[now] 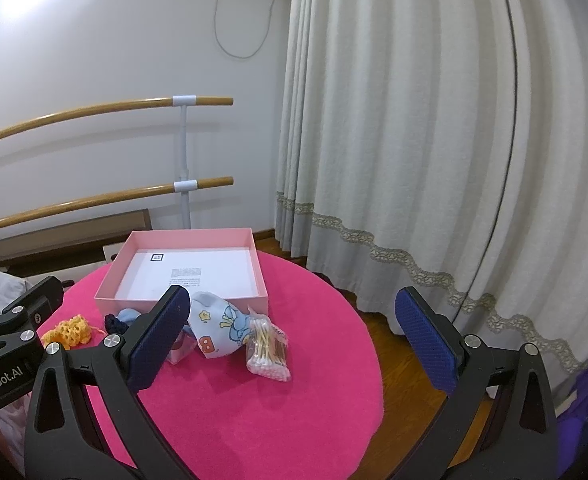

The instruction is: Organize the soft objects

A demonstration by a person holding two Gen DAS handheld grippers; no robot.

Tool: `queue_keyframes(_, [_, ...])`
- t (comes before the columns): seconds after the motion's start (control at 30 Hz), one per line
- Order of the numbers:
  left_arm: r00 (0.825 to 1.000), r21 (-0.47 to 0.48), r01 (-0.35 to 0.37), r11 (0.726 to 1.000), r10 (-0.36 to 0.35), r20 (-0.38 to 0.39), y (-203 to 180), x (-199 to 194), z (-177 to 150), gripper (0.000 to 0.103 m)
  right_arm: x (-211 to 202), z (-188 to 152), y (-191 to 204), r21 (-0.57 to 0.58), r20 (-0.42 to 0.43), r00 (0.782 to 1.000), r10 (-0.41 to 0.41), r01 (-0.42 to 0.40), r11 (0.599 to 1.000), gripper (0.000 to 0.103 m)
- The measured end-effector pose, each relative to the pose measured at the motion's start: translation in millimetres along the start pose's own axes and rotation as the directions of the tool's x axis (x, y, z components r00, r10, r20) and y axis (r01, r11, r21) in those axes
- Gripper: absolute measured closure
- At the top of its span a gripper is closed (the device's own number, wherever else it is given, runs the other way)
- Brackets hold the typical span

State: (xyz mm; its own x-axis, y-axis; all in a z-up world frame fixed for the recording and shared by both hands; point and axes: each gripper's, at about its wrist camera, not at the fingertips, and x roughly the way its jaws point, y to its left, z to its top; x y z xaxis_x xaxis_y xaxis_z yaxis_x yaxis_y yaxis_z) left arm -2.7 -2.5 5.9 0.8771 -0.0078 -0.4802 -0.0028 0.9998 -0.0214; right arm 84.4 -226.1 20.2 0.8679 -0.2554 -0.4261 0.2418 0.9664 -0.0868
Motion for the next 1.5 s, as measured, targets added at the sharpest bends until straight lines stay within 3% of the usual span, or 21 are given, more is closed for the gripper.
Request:
queue_keyframes(0.9, [0.999, 0.006, -0.004, 1.0, 0.004, -0.033, -1.4, 4.9, -2.2, 0.0, 2.2, -3.3, -1.0, -0.005, -0.016, 1.0, -0.001, 0.001, 1.0, 0.0])
queue_keyframes(1.2, [0.992, 0.013, -0.02, 1.0, 0.022, -0.122, 1.3, 24.4, -12.8, 0.0, 14.4, -15.8, 4.8, -0.029, -0.082, 0.997, 0.004, -0.007, 1.0, 0.0])
queue_keyframes(1.5, [0.965, 0.029, -0.026, 0.999, 0.032, -0.262, 1.4, 59.3, -25.6, 0.0, 40.7, -42.7, 13.6, -0.057, -0.22, 0.975, 0.008, -0.021, 0.998, 0.0])
